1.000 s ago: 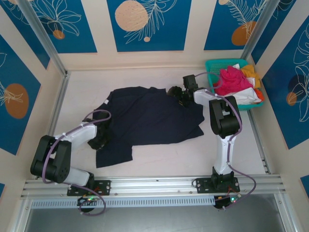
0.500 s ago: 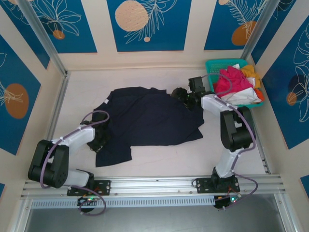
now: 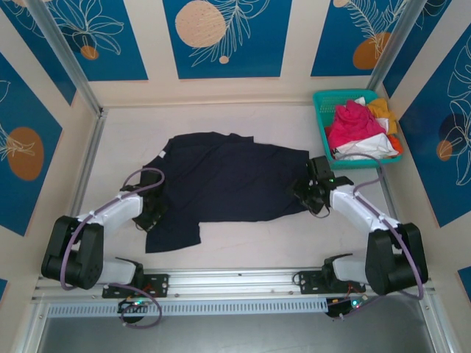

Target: Fold and stack the t-shirts

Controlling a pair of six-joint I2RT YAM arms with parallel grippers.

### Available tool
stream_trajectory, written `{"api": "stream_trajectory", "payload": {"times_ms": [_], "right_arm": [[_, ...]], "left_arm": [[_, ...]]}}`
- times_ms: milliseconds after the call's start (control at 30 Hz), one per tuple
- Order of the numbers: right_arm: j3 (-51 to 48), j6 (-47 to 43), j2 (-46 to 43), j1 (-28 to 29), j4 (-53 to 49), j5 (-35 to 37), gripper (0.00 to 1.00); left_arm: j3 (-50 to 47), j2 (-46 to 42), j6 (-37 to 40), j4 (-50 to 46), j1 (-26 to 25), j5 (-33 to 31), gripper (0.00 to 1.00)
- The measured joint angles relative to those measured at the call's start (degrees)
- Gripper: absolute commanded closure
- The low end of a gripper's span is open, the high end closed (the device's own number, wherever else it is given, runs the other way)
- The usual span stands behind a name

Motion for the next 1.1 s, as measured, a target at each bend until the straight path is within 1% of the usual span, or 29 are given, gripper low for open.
{"api": "stream_trajectory", "payload": {"times_ms": [100,267,400,600,667,800,867,933,1000,1100], "right_arm": [[-3.13,2.27,-1.81,-1.86,-1.03,-0.9,0.32],[-5.07,4.35,-1.31,-4.39,0.09,-2.8,0.35],[-5.05,4.98,1.31,-5.27,3.69,-4.39,0.4],[-5.03,5.2,4.04,-5.4,6.08,-5.84,0.49],[-5.03,5.38,4.66,-5.4,6.71,-5.88,0.54],[-5.03,5.42,5.79,-5.42,7.21,-6.03,0.68],[-5.03,5.29,6.05,-5.46,7.5,-6.05,0.77],[-5.03,5.33,6.16,-5.51,7.8,-5.99,0.92],[-5.05,5.11,6.14,-5.57,7.85,-5.97,1.0],[-5.11,5.27,5.31,-5.68,7.63,-5.55,1.0]], "left_arm": [[0.11,0.17,0.02,0.02,0.07,0.11,1.0],[0.17,0.22,0.0,0.0,0.15,0.11,1.0],[0.17,0.22,-0.02,0.02,0.15,0.28,1.0],[0.17,0.22,-0.02,0.07,0.17,0.31,1.0],[0.17,0.22,0.0,0.07,0.17,0.33,1.0],[0.17,0.22,0.0,0.31,0.22,0.52,1.0],[0.17,0.22,0.02,0.35,0.26,0.55,1.0],[0.17,0.22,0.02,0.44,0.26,0.57,1.0],[0.17,0.2,0.0,0.44,0.26,0.66,1.0],[0.15,-0.02,-0.02,0.57,0.33,0.76,1.0]]}}
